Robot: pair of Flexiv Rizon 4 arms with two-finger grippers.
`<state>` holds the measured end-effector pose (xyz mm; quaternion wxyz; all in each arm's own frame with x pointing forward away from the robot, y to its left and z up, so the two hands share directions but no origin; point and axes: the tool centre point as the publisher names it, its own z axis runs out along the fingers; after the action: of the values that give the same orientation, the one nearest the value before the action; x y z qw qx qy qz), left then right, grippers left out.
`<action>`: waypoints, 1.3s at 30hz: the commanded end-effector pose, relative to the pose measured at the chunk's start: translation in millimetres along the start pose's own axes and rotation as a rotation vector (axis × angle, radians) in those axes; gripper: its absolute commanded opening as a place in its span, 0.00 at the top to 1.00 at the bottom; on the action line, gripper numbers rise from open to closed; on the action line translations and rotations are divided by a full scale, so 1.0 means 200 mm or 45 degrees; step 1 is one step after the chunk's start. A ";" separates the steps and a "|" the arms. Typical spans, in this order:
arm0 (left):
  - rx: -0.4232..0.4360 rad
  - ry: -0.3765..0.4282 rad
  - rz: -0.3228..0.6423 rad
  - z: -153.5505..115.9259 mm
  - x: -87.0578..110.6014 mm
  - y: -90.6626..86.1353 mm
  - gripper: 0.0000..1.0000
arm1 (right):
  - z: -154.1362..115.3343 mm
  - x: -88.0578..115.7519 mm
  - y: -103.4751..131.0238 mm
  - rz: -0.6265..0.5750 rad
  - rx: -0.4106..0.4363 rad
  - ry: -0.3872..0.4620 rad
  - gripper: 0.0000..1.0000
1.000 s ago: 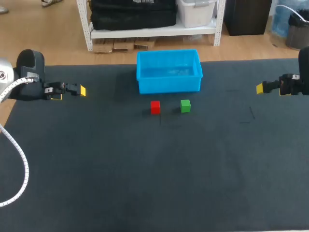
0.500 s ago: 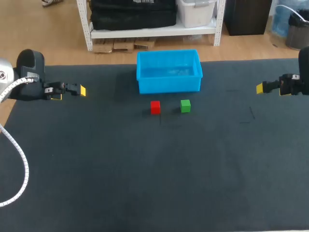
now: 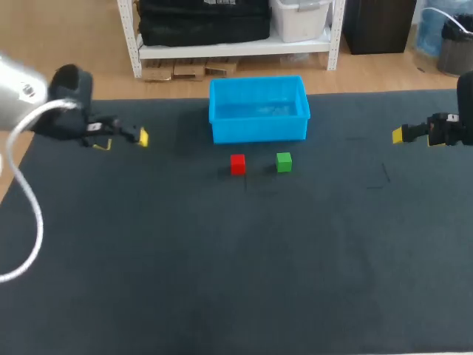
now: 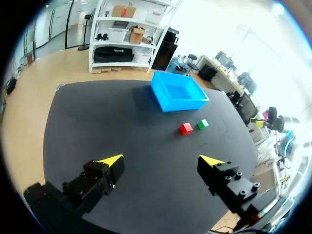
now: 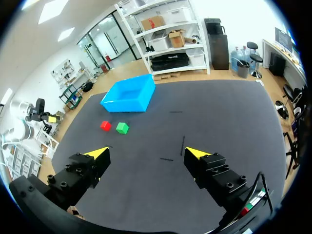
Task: Use the left arm to pick the red cube and place it into the blue plastic box first, then use the right arm to grasp the green cube and put it into the same blue plastic box after the first action is fully finished.
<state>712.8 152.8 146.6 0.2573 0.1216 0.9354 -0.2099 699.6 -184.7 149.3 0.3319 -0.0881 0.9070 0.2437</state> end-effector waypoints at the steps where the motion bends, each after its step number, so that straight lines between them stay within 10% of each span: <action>1: -0.367 0.291 0.007 0.15 -0.15 -0.11 0.00 | 0.00 0.00 0.00 -0.001 -0.001 0.002 0.00; 10: -0.390 0.359 -0.013 0.29 -0.17 -0.25 0.00 | 0.00 0.00 0.00 -0.001 -0.001 0.002 0.00; 39: -0.440 0.404 -0.161 0.33 -0.16 -0.25 0.00 | 0.00 0.00 0.00 -0.001 -0.001 0.002 0.00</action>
<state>746.9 78.6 131.1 0.1225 0.0671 0.9889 -0.0502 699.7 -184.7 149.3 0.3319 -0.0881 0.9070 0.2437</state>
